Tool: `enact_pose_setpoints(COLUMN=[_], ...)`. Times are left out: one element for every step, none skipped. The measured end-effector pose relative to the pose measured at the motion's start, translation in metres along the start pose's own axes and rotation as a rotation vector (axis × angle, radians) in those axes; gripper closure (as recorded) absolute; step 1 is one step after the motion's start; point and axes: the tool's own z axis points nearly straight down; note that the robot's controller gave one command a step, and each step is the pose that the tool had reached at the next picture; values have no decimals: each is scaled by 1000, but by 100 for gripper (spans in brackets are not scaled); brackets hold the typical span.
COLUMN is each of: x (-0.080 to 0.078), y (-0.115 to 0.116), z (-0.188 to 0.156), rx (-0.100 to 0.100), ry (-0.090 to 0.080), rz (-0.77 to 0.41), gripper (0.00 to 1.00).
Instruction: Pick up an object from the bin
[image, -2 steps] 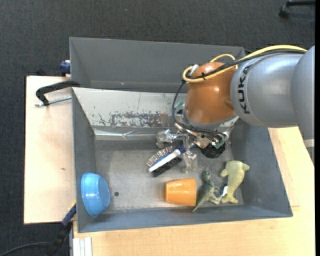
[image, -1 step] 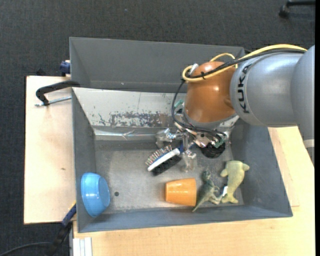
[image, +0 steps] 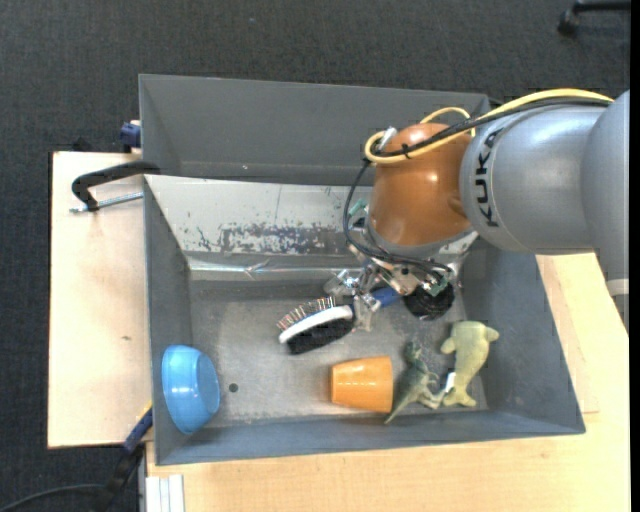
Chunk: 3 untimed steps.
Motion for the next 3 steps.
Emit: enact_pose_setpoints(x=[-2,-4,-7], y=[0,-1,-2], z=[-23,-41,-124], rx=[2,3,7], ry=[-2,-2,-7], rz=[1,3,4], gripper=[100,100,100])
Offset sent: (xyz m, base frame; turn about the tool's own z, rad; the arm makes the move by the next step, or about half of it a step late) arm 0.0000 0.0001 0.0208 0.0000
